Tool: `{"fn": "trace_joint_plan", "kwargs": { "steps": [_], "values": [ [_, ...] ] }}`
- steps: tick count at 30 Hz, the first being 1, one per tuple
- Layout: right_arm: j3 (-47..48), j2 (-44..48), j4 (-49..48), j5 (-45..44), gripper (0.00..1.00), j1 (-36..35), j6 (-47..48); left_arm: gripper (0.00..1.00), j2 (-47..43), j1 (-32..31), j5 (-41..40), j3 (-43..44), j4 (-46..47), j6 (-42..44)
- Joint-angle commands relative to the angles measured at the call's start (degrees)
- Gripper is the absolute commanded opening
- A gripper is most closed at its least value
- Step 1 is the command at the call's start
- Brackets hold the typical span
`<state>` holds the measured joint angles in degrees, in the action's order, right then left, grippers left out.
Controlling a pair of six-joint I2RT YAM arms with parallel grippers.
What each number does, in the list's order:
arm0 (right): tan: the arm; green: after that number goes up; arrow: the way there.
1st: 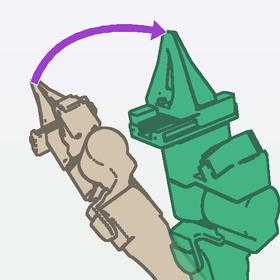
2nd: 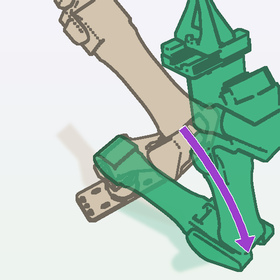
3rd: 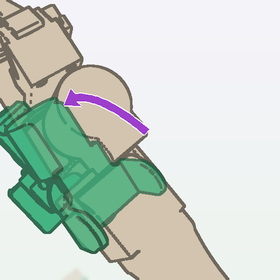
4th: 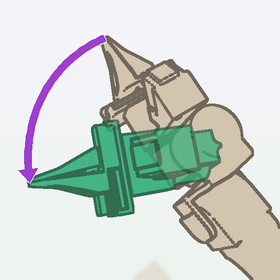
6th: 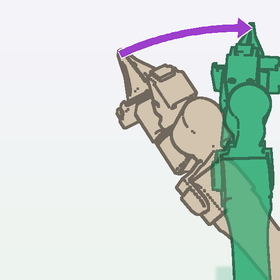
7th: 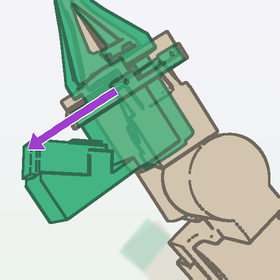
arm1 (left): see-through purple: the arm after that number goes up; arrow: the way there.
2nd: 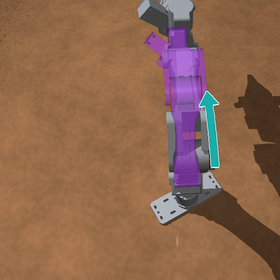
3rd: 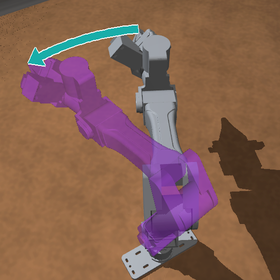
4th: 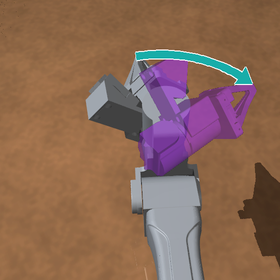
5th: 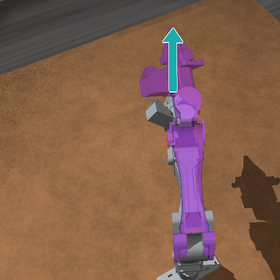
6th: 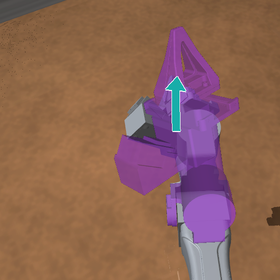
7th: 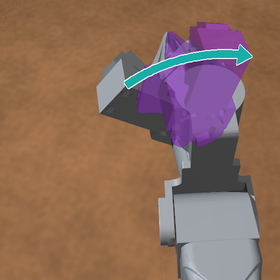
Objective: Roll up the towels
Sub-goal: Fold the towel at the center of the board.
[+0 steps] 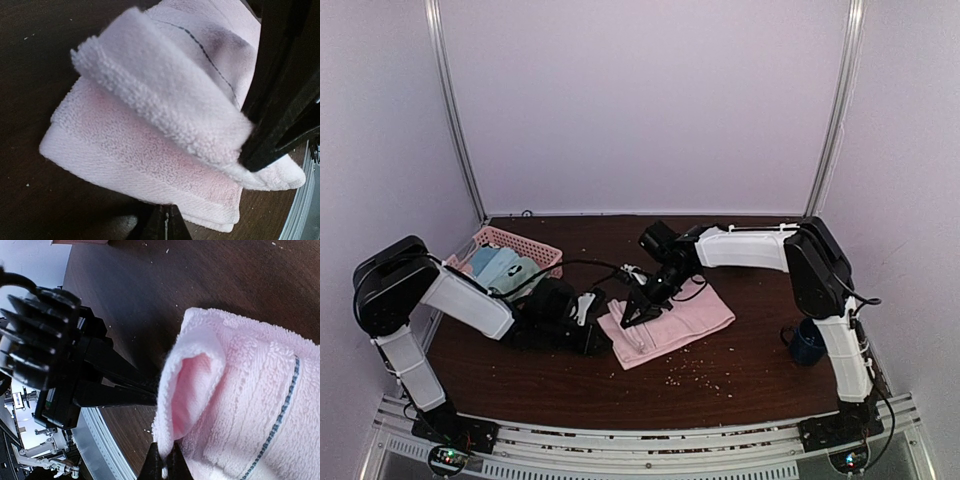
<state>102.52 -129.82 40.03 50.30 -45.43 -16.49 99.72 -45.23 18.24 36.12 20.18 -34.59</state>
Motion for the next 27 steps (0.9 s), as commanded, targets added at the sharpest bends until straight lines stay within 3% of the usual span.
{"fn": "trace_joint_plan", "kwargs": {
  "steps": [1,6,11,13,21,27],
  "values": [
    [0.8,-1.2,-0.8,0.6,0.0,-1.1,-0.4,0.06,0.0,-0.4,-0.8,-1.9,-3.4,-0.3],
    [0.4,-1.6,-1.0,0.4,0.0,-1.3,-0.5,0.06,-0.3,-0.4,-1.1,-2.1,-3.0,-0.4],
    [0.2,-2.1,-1.4,1.0,0.22,-1.4,-0.8,0.06,-1.4,-0.4,-1.6,-2.8,-2.9,-0.7],
    [0.7,-2.1,-1.1,0.7,0.27,-1.5,-0.4,0.06,-2.5,-0.4,-1.9,-3.3,-3.1,-0.9],
    [1.8,1.2,2.1,-0.9,0.28,-0.4,3.5,0.06,-10.9,-0.4,-4.9,-4.8,-11.0,-1.5],
    [2.6,5.6,7.3,-6.5,0.26,5.8,12.8,0.06,-22.4,-0.4,-7.9,-2.9,-18.8,2.8]
  ]
}}
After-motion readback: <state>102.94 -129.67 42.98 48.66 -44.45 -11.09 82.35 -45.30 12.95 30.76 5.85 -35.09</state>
